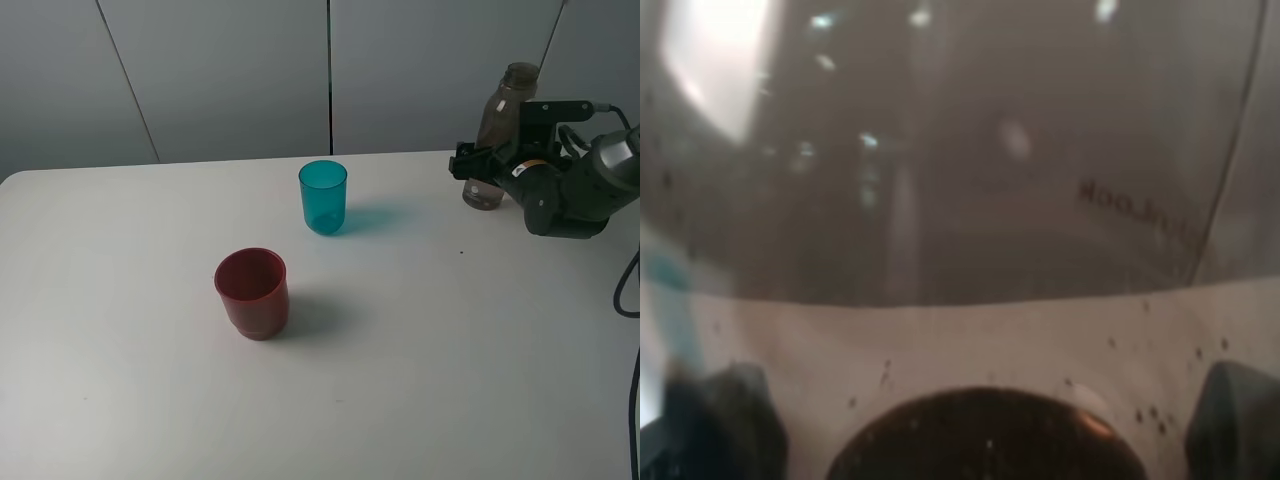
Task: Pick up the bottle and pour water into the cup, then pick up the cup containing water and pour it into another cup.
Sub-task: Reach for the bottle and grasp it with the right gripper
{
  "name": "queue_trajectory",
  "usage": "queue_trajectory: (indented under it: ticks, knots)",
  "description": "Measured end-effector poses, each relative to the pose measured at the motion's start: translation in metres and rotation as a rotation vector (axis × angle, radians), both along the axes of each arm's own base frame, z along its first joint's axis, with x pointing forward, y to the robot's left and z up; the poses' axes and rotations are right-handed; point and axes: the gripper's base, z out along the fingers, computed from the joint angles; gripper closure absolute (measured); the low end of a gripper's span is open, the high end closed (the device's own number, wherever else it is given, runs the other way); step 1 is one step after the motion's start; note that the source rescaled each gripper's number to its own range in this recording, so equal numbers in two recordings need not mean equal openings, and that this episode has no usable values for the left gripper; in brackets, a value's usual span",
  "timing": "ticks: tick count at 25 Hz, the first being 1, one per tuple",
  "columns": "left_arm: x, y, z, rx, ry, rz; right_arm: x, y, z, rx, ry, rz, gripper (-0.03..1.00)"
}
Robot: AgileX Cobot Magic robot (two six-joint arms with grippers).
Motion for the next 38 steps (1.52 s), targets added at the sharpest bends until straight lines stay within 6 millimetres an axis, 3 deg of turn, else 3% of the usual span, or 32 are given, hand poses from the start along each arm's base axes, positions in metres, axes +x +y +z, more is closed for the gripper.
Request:
queue_trajectory:
  ticks: [12,24,25,26,27,28,38]
  knots:
    - [0.0,0.0,0.0,0.0,0.0,0.0,-0.001,0.001,-0.013,-0.003,0.036,0.014,-0.03]
    - [0.0,0.0,0.0,0.0,0.0,0.0,0.0,0.001,-0.009,0.046,-0.004,-0.003,-0.03]
    - [0.0,0.0,0.0,0.0,0.0,0.0,0.0,0.001,-0.009,0.056,-0.006,-0.007,0.08]
    - [0.0,0.0,0.0,0.0,0.0,0.0,0.0,0.001,-0.009,0.056,-0.006,-0.007,0.36]
    - [0.0,0.0,0.0,0.0,0.0,0.0,0.0,0.001,-0.009,0.056,-0.006,-0.007,0.71]
    - [0.0,0.0,0.0,0.0,0.0,0.0,0.0,0.001,-0.009,0.056,-0.007,-0.007,0.97]
    - [0.0,0.0,0.0,0.003,0.0,-0.002,0.0,0.001,-0.009,0.075,-0.006,-0.006,0.95]
